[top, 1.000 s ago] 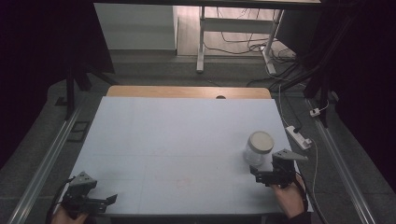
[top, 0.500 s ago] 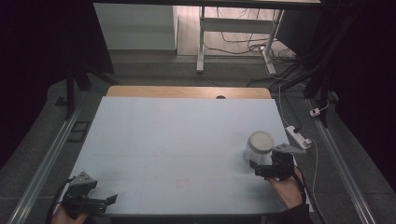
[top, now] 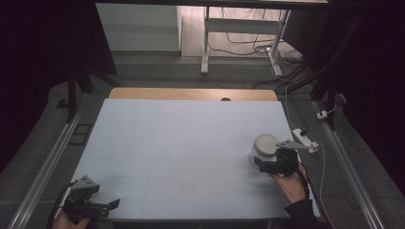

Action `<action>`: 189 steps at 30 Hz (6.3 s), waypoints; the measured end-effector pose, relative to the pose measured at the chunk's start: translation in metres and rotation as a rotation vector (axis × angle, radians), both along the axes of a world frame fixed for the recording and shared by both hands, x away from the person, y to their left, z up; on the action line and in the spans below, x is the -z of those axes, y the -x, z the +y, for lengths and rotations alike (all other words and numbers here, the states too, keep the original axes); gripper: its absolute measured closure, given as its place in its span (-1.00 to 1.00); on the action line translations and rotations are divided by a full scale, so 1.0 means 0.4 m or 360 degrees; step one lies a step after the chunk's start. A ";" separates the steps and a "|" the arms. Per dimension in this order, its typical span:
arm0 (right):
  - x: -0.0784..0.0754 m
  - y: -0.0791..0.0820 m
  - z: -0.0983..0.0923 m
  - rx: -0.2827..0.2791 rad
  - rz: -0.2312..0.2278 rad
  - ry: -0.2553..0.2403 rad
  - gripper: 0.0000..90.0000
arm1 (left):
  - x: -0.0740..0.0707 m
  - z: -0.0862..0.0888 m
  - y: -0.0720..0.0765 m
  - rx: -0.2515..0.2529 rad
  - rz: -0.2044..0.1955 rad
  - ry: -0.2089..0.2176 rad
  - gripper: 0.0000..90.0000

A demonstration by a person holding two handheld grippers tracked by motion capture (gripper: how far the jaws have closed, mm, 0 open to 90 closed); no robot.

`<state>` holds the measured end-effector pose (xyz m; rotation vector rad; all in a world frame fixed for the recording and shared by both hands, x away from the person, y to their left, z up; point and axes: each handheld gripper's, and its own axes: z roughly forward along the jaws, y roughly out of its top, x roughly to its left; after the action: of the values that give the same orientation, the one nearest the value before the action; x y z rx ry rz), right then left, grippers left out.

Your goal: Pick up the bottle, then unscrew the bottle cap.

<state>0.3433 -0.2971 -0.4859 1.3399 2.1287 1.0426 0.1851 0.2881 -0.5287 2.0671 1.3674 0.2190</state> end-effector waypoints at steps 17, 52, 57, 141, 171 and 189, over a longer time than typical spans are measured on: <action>0.017 -0.040 0.019 -0.0014 -0.0009 0.0027 -1.00 | 0.001 0.002 -0.002 0.0005 0.0012 0.0013 -0.94; 0.014 -0.034 0.020 -0.0052 -0.0078 0.0086 -0.85 | 0.001 0.002 -0.003 0.0013 0.0021 0.0019 -0.94; 0.002 -0.027 0.028 -0.0093 -0.0092 0.0046 -0.85 | 0.001 0.003 -0.003 0.0012 0.0022 0.0020 -0.94; -0.002 0.081 0.502 -0.0997 -0.0050 0.0052 -0.85 | 0.001 -0.003 -0.003 0.0053 0.0020 -0.0002 -0.95; -0.008 0.086 0.496 -0.1012 -0.0055 0.0022 -0.85 | -0.022 -0.026 -0.013 0.0234 -0.0085 0.0138 -1.00; -0.014 0.088 0.490 -0.1031 -0.0073 0.0018 -0.85 | -0.053 -0.066 -0.067 0.0408 -0.0257 0.0266 -1.00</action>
<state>0.3082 -0.1010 -0.4805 0.6014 2.5910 1.2663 0.2120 0.2616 -0.5074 2.0128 0.9802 0.1524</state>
